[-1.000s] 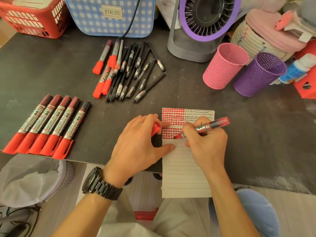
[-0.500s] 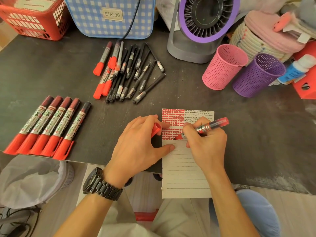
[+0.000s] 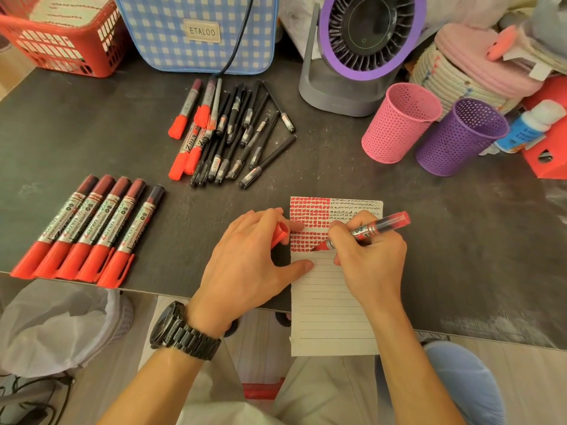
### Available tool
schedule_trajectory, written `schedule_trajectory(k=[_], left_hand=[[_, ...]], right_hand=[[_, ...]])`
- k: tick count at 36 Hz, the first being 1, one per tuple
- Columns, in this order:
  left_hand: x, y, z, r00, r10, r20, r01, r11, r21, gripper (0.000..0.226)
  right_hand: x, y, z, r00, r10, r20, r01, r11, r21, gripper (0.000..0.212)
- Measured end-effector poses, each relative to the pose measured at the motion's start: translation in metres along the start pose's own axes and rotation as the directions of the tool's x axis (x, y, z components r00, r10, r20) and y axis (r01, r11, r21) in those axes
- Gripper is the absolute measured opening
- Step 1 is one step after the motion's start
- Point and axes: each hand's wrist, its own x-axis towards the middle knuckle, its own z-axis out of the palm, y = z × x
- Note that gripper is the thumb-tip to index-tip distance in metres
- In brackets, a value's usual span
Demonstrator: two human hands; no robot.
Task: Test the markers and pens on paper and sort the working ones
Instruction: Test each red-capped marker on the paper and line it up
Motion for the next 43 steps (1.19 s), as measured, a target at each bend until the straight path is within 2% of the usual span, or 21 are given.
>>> schedule_trajectory(k=[10, 17, 24, 28, 30, 33, 36, 40, 43], left_hand=[[-0.001, -0.001, 0.001, 1.000, 0.010, -0.021, -0.009, 1.000, 0.005, 0.047], [-0.002, 0.000, 0.000, 0.999, 0.019, -0.032, -0.018, 1.000, 0.014, 0.043], [-0.003, 0.002, -0.002, 1.000, -0.011, 0.016, 0.010, 0.999, 0.036, 0.041], [-0.004, 0.003, -0.002, 0.999, 0.036, -0.010, -0.036, 0.998, 0.058, 0.039], [-0.007, 0.003, -0.002, 0.997, 0.055, -0.050, -0.052, 0.998, 0.047, 0.029], [-0.011, 0.004, -0.004, 0.993, 0.005, -0.115, -0.008, 1.000, -0.025, 0.013], [-0.014, 0.003, -0.007, 0.982, -0.063, -0.177, 0.041, 0.991, -0.126, 0.024], [-0.025, 0.001, -0.012, 0.979, -0.143, -0.146, 0.105, 0.964, -0.243, 0.027], [-0.038, 0.001, -0.018, 0.980, -0.176, -0.091, 0.133, 0.926, -0.353, 0.022]], right_hand=[[-0.001, 0.001, 0.001, 1.000, -0.004, 0.000, 0.004, 1.000, 0.026, 0.029], [0.006, -0.003, -0.008, 0.977, 0.198, -0.078, -0.161, 0.926, 0.341, 0.030], [0.010, -0.012, -0.010, 0.962, 0.273, -0.025, -0.231, 0.854, 0.466, 0.034], [0.011, -0.021, -0.015, 0.960, 0.278, 0.012, -0.242, 0.811, 0.532, 0.032], [0.008, -0.027, -0.020, 0.963, 0.266, 0.036, -0.238, 0.785, 0.572, 0.025], [-0.003, -0.033, -0.028, 0.948, 0.292, 0.129, -0.297, 0.659, 0.691, 0.028], [-0.020, -0.034, -0.035, 0.926, 0.312, 0.211, -0.357, 0.545, 0.759, 0.037], [-0.045, -0.036, -0.039, 0.897, 0.313, 0.312, -0.432, 0.472, 0.769, 0.044], [-0.061, -0.037, -0.038, 0.884, 0.329, 0.332, -0.458, 0.470, 0.754, 0.036]])
